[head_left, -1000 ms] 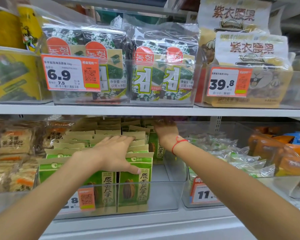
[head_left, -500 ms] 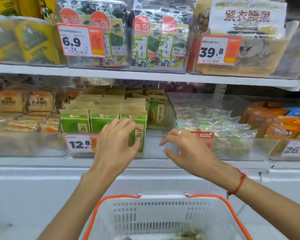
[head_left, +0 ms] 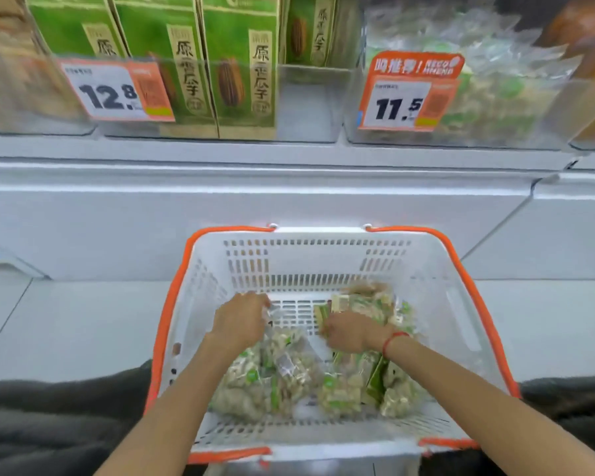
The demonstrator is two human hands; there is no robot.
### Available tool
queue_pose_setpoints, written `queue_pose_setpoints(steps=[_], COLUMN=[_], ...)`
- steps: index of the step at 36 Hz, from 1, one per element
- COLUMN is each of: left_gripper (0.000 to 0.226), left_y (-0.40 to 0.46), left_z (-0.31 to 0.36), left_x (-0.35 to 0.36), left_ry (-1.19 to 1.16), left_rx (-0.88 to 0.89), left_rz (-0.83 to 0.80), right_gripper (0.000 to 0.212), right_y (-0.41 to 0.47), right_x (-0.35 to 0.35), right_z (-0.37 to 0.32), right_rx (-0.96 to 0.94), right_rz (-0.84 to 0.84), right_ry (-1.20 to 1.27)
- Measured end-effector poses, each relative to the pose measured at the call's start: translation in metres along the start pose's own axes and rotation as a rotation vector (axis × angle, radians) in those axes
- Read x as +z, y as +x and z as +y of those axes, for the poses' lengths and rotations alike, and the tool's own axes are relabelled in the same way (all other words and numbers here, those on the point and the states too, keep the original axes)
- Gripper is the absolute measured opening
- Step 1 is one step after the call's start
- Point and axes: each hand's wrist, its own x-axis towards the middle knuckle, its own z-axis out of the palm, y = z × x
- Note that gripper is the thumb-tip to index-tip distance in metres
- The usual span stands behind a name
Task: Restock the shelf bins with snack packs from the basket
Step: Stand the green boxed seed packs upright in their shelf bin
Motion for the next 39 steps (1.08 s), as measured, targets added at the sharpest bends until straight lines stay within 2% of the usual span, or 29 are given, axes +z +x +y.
queue_pose_setpoints(steps=[3,7,9,12,15,17,19,21,23,26,28,30,32,34,37,39], left_gripper=[0.047,0.059,0.058,0.033,0.030,0.042,0.054,0.058,0.059,0.061,0.063,0.055,0.039,0.030,0.026,0.026], left_y=[-0.006,-0.016,-0.019,-0.011,0.003,0.010,0.014,0.017,0.017,0.018,0.020,0.023,0.024,0.026,0.031,0.036], left_z=[-0.022,-0.042,-0.039,-0.022,-0.009,-0.002,0.006,0.010,0.010,0.012,0.012,0.008,0.002,-0.002,0.001,0.007], left_x=[0.040,0.078,0.083,0.077,0.076,0.078,0.083,0.092,0.099,0.100,0.093,0.087,0.081,0.078,0.070,0.060], left_ry=[0.060,0.238,0.243,0.163,0.111,0.096,0.092,0.193,0.316,0.435,0.499,0.524,0.531,0.466,0.072,-0.261], left_rx=[-0.006,0.085,0.058,0.019,0.097,0.191,0.283,0.358,0.374,0.342,0.313,0.266,0.200,0.144,0.037,-0.061], left_rz=[-0.213,-0.347,-0.296,-0.048,0.072,0.032,-0.109,-0.220,-0.257,-0.132,-0.073,-0.063,-0.058,-0.057,0.016,0.070], right_gripper=[0.048,0.051,0.046,0.040,0.059,0.065,0.061,0.059,0.063,0.068,0.064,0.052,0.030,0.006,0.034,0.029], right_y=[0.006,0.011,0.016,0.026,0.026,0.027,0.029,0.034,0.041,0.051,0.059,0.066,0.070,0.068,0.053,0.038], right_x=[0.040,0.052,0.045,0.034,0.024,0.019,0.016,0.013,0.011,0.007,0.005,0.003,-0.002,-0.011,-0.025,-0.035], right_z=[-0.002,-0.001,0.003,0.016,0.028,0.034,0.038,0.040,0.040,0.036,0.034,0.034,0.032,0.030,0.036,0.046], right_rx=[0.010,0.031,0.032,0.016,0.052,0.098,0.126,0.160,0.201,0.213,0.224,0.233,0.214,0.179,0.121,0.099], right_rz=[0.069,0.136,0.188,0.257,0.214,0.202,0.187,0.115,0.045,0.075,0.084,0.071,0.098,0.196,0.299,0.338], right_ry=[-0.027,-0.112,-0.187,-0.291,-0.284,-0.219,-0.186,-0.208,-0.213,-0.206,-0.232,-0.299,-0.380,-0.410,-0.205,0.030])
